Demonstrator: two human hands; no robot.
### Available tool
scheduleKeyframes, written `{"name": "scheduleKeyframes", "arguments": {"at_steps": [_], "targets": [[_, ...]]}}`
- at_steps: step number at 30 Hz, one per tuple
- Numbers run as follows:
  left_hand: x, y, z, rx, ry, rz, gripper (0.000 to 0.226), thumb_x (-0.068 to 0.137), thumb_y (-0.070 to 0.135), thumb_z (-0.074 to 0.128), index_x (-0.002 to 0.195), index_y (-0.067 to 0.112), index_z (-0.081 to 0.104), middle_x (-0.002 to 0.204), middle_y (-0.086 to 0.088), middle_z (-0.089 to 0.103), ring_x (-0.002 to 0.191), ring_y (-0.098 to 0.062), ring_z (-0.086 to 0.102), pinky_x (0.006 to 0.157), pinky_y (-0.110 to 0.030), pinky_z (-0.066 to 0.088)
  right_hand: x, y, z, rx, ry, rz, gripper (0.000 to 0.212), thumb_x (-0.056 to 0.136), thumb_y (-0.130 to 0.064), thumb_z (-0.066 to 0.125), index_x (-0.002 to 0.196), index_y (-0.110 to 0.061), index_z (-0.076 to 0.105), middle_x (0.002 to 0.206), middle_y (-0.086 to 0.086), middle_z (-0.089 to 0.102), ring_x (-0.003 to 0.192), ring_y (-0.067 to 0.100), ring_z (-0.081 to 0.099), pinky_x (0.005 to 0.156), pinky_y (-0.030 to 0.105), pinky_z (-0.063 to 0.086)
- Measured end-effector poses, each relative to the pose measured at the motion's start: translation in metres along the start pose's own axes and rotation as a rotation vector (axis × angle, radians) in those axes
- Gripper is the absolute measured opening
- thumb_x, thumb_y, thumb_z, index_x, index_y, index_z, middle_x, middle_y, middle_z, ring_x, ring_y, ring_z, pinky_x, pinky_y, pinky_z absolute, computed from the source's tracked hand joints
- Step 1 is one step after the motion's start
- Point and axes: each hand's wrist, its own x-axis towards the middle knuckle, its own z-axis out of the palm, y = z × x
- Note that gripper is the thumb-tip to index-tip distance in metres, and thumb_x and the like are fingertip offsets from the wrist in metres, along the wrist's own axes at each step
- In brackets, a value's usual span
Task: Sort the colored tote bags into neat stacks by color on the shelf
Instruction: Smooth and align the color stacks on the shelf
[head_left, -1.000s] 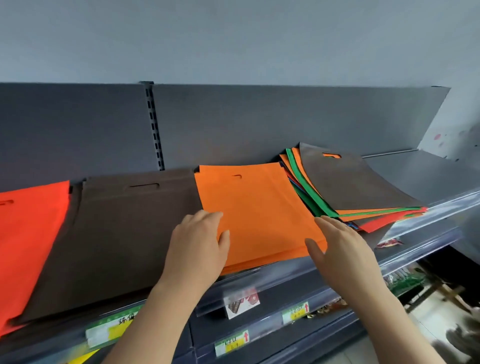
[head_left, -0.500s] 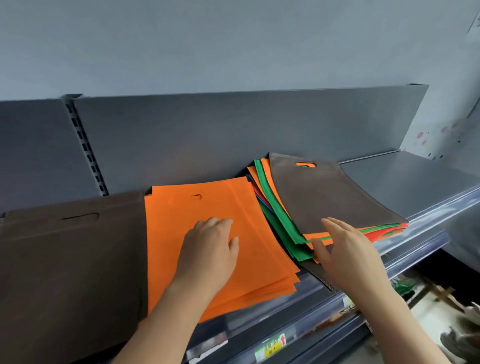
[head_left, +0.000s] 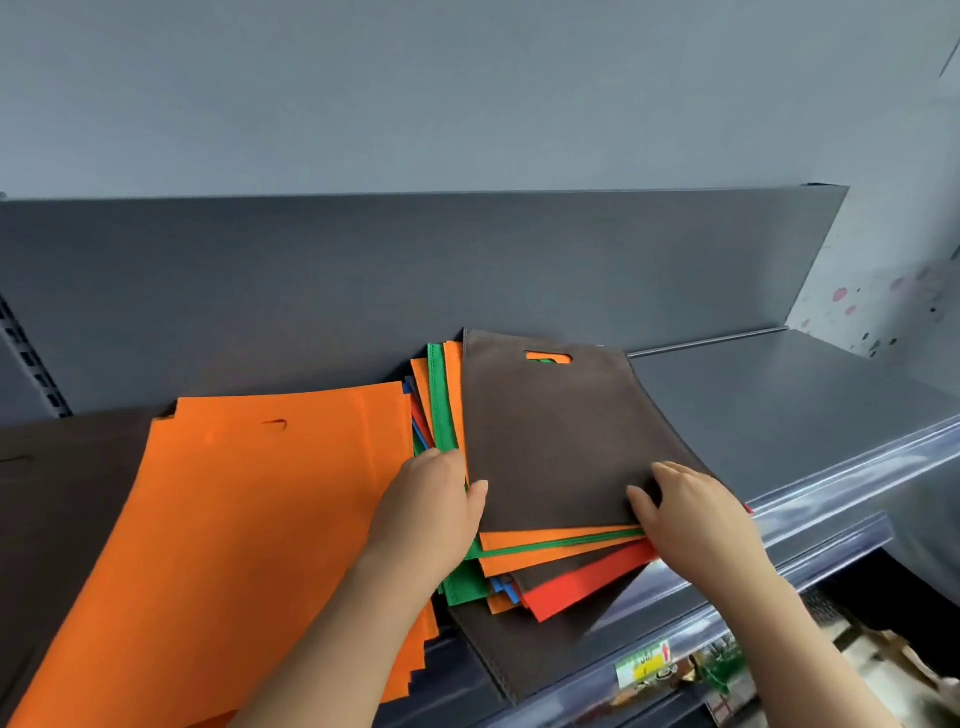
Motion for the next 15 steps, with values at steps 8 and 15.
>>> {"name": "scheduleKeyframes", "arguments": {"at_steps": [8, 15], "targets": [[0.012, 0.018, 0.013, -0.113, 0.031, -0.261, 0.050, 0.089, 0.027, 0.063, 0.130, 0.010, 0.043, 0.123, -0.008, 0.058, 0.110, -0.025, 0.057, 0.083, -0.030, 0.046, 0.009, 0.014, 0.006, 0.144, -0.055, -0.247, 0.027, 0.096, -0.029, 0.044, 0.103, -0.015, 0.066, 0.110, -0.004, 0.065, 0.106, 0.017, 0.056, 0.084, 0.027, 0.041], [0.012, 0.023, 0.021, -0.208, 0.108, -0.284, 0.052, 0.089, 0.018, 0.062, 0.137, 0.012, 0.041, 0.123, -0.004, 0.060, 0.108, -0.022, 0.058, 0.075, -0.021, 0.041, 0.021, 0.043, 0.004, 0.129, -0.022, -0.148, 0.034, 0.089, -0.046, 0.050, 0.073, -0.017, 0.049, 0.073, -0.004, 0.052, 0.077, 0.023, 0.052, 0.072, 0.032, 0.038]]}}
